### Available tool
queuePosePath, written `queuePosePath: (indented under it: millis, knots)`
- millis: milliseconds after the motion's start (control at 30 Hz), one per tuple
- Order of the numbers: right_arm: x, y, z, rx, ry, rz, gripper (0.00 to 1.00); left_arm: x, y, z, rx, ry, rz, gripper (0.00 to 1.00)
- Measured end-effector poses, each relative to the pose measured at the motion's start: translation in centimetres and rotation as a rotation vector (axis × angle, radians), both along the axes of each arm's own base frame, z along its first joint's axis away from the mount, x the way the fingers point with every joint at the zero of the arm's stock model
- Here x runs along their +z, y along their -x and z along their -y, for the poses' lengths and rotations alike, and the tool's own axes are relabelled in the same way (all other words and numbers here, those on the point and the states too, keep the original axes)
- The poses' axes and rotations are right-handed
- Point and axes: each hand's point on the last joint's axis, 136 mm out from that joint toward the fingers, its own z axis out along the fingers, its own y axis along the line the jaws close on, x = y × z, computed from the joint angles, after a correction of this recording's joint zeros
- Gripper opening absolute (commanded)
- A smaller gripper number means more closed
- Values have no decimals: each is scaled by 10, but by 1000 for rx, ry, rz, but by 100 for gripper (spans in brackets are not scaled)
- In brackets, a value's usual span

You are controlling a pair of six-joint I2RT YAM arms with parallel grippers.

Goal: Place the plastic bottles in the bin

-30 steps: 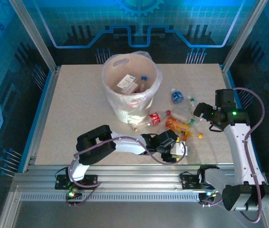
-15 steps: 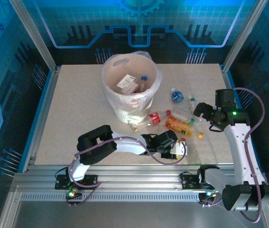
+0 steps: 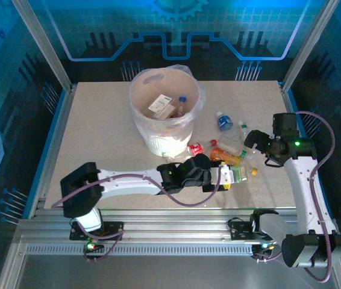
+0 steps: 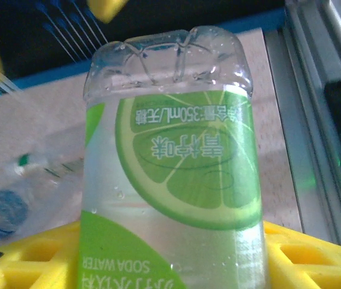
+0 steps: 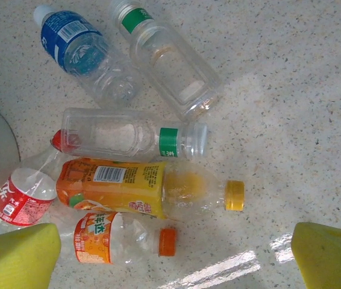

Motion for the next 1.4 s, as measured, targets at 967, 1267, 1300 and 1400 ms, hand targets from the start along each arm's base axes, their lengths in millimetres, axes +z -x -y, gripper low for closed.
queuePosePath:
  millis: [967,1267,1300,1400]
  knots:
    - [-3,-4,-16,70,-66,40,100,242,-190,-218,841,388,-63,38]
    - [-3,-4,-17,77,-71,40,100,162,-268,-243,1010,158,-186,40]
    - [-3,-4,-17,78,-71,40,100,151,-273,-242,1018,128,-204,41]
    - [-3,-4,-18,82,-68,40,100,123,-280,-237,1023,67,-256,41]
